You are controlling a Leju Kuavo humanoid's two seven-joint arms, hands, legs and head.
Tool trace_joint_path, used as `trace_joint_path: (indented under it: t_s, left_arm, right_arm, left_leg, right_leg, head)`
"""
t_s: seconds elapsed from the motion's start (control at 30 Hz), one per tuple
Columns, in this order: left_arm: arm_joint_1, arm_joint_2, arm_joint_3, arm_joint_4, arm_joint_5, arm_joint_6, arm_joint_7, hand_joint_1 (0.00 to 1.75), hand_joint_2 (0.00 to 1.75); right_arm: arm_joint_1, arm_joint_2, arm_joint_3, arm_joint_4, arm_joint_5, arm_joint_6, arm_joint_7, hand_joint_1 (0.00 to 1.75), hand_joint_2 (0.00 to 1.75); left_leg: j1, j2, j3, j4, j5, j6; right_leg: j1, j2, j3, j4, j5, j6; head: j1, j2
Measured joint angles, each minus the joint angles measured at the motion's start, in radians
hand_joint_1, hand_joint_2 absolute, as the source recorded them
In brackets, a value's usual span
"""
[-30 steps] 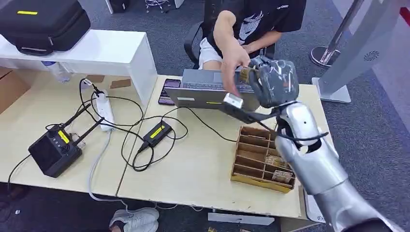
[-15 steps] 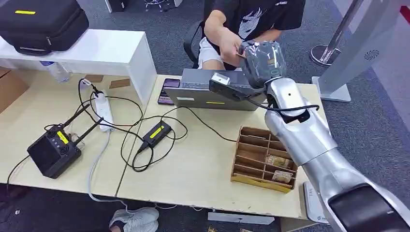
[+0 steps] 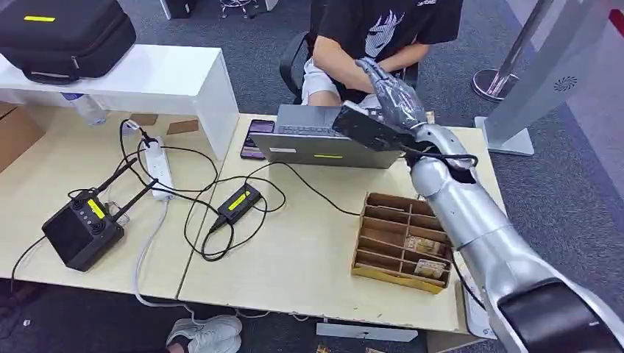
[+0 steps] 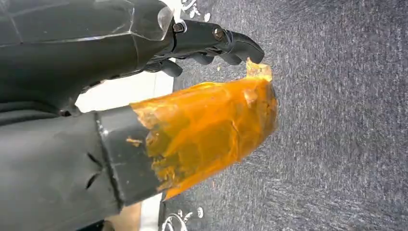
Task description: Pass the card to the sensor for recognition and then transmit it.
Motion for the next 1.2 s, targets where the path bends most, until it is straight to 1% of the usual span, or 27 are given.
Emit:
trace_joint_path:
  t_s: [0.13,0.2,0.3,0.33,0.37,0.4,0.43,0.5,0.53,0.57,0.63,0.7,0.73,0.8,0.9,0.93,1.03,1.1,1.2]
  left_arm:
    - [0.000,0.002,0.000,0.000,0.000,0.000,0.000,0.00,0.00]
    - [0.000,0.002,0.000,0.000,0.000,0.001,0.000,0.00,0.00]
    - [0.000,0.002,0.000,0.000,-0.002,0.003,0.000,0.00,0.00]
    - [0.000,0.002,0.000,0.000,-0.003,0.005,0.000,0.00,0.00]
    - [0.000,0.002,0.000,0.000,-0.006,0.007,0.000,0.00,0.00]
    - [-0.001,0.002,0.000,0.000,-0.010,0.009,0.000,0.00,0.00]
    - [-0.001,0.002,0.000,0.000,-0.014,0.011,-0.001,0.00,0.00]
    - [0.000,0.002,0.000,0.000,-0.021,0.011,-0.003,0.00,0.00]
    - [0.001,0.001,0.000,0.000,-0.024,0.011,-0.003,0.00,0.00]
    - [0.002,0.001,0.000,0.000,-0.025,0.011,-0.005,0.00,0.00]
    - [0.003,0.002,0.000,0.000,-0.027,0.011,-0.005,0.00,0.00]
    - [0.001,0.002,0.000,0.000,-0.027,0.012,-0.007,0.00,0.00]
    - [-0.002,0.002,0.000,0.000,-0.027,0.012,-0.008,0.00,0.00]
    - [-0.005,0.002,0.000,0.000,-0.027,0.012,-0.008,0.00,0.00]
    - [0.000,0.000,0.000,0.000,-0.023,0.012,-0.010,0.00,0.00]
    - [0.002,0.000,0.000,0.000,-0.022,0.012,-0.010,0.00,0.00]
    - [0.003,0.001,0.000,0.000,-0.019,0.012,-0.014,0.00,0.00]
    - [0.003,0.001,0.000,0.000,-0.014,0.010,-0.020,0.00,0.00]
    - [0.004,0.002,0.000,0.000,-0.007,0.007,-0.029,0.00,0.00]
  right_arm:
    - [0.000,-0.001,-0.031,0.025,-0.008,0.003,-0.010,0.00,1.75]
    - [0.000,-0.001,-0.041,0.034,-0.041,0.014,-0.011,0.00,1.75]
    - [0.000,-0.001,-0.106,0.055,-0.223,0.058,-0.015,0.00,1.75]
    - [-0.002,-0.003,-0.140,0.067,-0.293,0.074,-0.021,0.00,1.75]
    - [-0.004,-0.011,-0.175,0.082,-0.361,0.087,-0.032,0.00,0.00]
    - [-0.006,-0.017,-0.208,0.096,-0.425,0.096,-0.047,0.00,0.00]
    - [-0.006,-0.028,-0.263,0.113,-0.522,0.103,-0.080,0.00,0.00]
    - [0.001,-0.063,-0.391,0.136,-0.694,0.104,-0.146,0.00,0.00]
    - [0.004,-0.082,-0.457,0.146,-0.759,0.113,-0.155,0.00,0.00]
    - [0.008,-0.091,-0.512,0.153,-0.792,0.121,-0.157,0.00,0.00]
    - [0.018,-0.118,-0.590,0.164,-0.812,0.129,-0.160,0.00,0.00]
    - [0.025,-0.127,-0.637,0.173,-0.837,0.124,-0.158,0.00,0.00]
    - [0.030,-0.135,-0.660,0.176,-0.862,0.118,-0.154,0.00,0.00]
    - [0.047,-0.158,-0.728,0.190,-0.931,0.117,-0.143,0.00,0.00]
    - [0.092,-0.226,-0.823,0.232,-1.013,0.169,-0.141,0.00,0.00]
    - [0.113,-0.250,-0.856,0.248,-1.042,0.193,-0.147,0.00,1.75]
    - [0.198,-0.306,-0.954,0.287,-1.132,0.283,-0.176,0.00,1.75]
    - [0.263,-0.337,-1.019,0.306,-1.187,0.359,-0.191,0.00,1.75]
    - [0.363,-0.364,-1.113,0.333,-1.262,0.450,-0.201,0.00,1.75]
  left_leg:
    - [0.000,0.000,0.000,0.000,0.000,0.000]
    - [0.000,0.000,0.000,0.000,0.000,0.000]
    - [0.000,0.000,0.000,0.000,0.000,0.000]
    - [0.000,0.000,0.000,0.000,0.000,0.000]
    - [0.000,0.000,0.000,0.000,0.000,0.000]
    - [0.000,0.000,0.000,0.000,0.000,0.000]
    - [0.000,-0.001,0.001,0.001,0.000,0.000]
    - [0.000,-0.008,0.000,0.001,0.000,0.001]
    - [0.000,-0.010,-0.001,0.001,0.000,0.001]
    - [0.000,-0.010,-0.001,0.001,0.000,0.001]
    - [-0.001,-0.007,-0.001,0.001,0.000,0.001]
    - [-0.001,0.001,0.000,0.001,-0.001,0.002]
    - [-0.001,0.001,0.000,0.001,-0.001,0.003]
    - [0.000,-0.001,0.001,0.001,-0.001,0.003]
    - [0.001,-0.011,0.000,0.001,-0.001,0.003]
    - [0.000,-0.012,0.000,0.001,-0.001,0.003]
    - [0.000,-0.012,-0.001,0.001,-0.002,0.004]
    - [0.000,-0.012,-0.001,0.001,-0.003,0.004]
    - [0.000,-0.012,-0.001,0.001,-0.004,0.005]
  right_leg:
    - [0.000,0.001,0.000,0.000,0.000,0.000]
    - [0.000,0.000,0.000,0.000,0.000,0.000]
    - [0.000,0.000,-0.001,0.000,0.000,0.000]
    - [0.000,0.000,-0.001,0.000,0.000,0.000]
    - [0.000,0.000,-0.001,0.000,0.000,0.000]
    - [0.000,0.000,-0.001,0.000,0.000,0.000]
    - [0.000,-0.001,-0.001,-0.001,0.000,0.000]
    - [0.000,-0.007,0.002,-0.002,0.000,0.000]
    - [0.000,-0.009,0.003,-0.002,0.000,0.000]
    - [0.000,-0.009,0.004,-0.003,0.000,0.000]
    - [-0.001,-0.006,0.003,-0.003,0.000,0.001]
    - [-0.001,0.002,0.000,-0.003,0.001,0.002]
    - [-0.001,0.002,-0.001,-0.003,0.002,0.002]
    - [-0.001,-0.001,0.000,-0.004,0.001,0.002]
    - [0.000,-0.010,0.004,-0.004,-0.001,0.003]
    - [0.000,-0.011,0.005,-0.004,-0.001,0.003]
    - [0.000,-0.011,0.005,-0.005,-0.002,0.004]
    - [0.000,-0.011,0.005,-0.005,-0.002,0.004]
    - [0.000,-0.011,0.004,-0.005,-0.003,0.004]
  head:
    - [0.000,0.000]
    - [0.000,0.000]
    - [0.000,0.000]
    - [0.000,0.000]
    - [0.000,0.000]
    - [-0.001,0.000]
    - [0.000,0.000]
    - [0.000,0.000]
    - [0.000,0.000]
    - [0.000,0.000]
    - [0.000,0.000]
    - [-0.001,0.000]
    - [0.000,0.000]
    - [-0.001,0.000]
    - [0.000,0.000]
    - [0.000,0.000]
    - [0.000,0.000]
    - [0.000,0.000]
    - [0.000,0.000]
